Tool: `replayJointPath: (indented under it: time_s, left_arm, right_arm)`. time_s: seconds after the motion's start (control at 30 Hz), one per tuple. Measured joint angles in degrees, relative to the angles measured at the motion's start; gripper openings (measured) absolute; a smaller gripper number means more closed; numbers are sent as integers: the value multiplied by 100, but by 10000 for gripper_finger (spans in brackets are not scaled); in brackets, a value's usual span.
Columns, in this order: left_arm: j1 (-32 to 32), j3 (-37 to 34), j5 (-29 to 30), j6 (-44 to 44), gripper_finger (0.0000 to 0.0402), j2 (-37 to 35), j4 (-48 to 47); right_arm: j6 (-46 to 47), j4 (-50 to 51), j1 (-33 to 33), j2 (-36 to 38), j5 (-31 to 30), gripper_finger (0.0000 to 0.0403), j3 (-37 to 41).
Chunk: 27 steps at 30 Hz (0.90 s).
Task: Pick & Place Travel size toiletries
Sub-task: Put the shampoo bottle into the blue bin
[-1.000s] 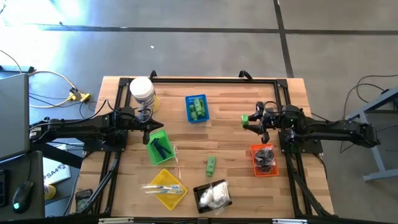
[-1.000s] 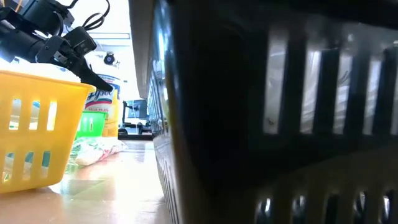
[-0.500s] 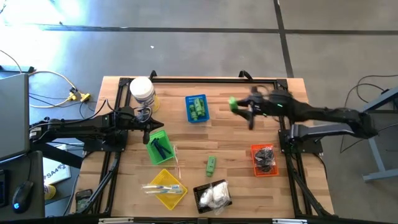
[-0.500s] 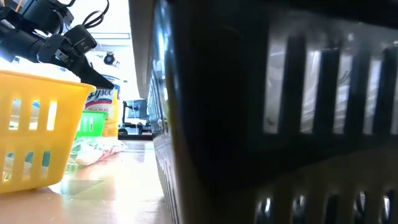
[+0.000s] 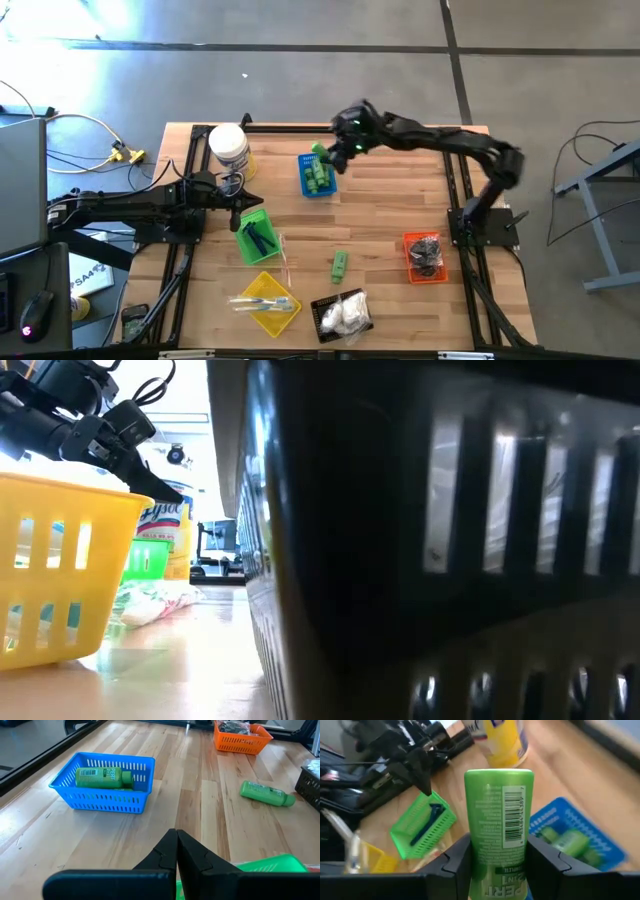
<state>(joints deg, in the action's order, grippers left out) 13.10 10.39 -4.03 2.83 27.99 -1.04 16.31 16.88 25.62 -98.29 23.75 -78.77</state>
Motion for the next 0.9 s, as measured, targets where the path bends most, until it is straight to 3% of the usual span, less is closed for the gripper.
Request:
replayJointPath:
  time_s: [0.23,0.43,0.6,0.9]
  left_arm:
    - [0,0,0,0,0,0,-46]
    - [0,0,0,0,0,-2,-43]
    - [0,0,0,-69,0,-2,-44]
    - [0,0,0,-114,0,-2,-39]
  right_arm:
    - [935,138,156,-1339,820,138,-957]
    - [1615,301,147,-1765,978,139,-1313]
    - [1940,643,149,-1853,466,139,-1310]
    - [1172,1313,125,-1850,-943,139,-1309]
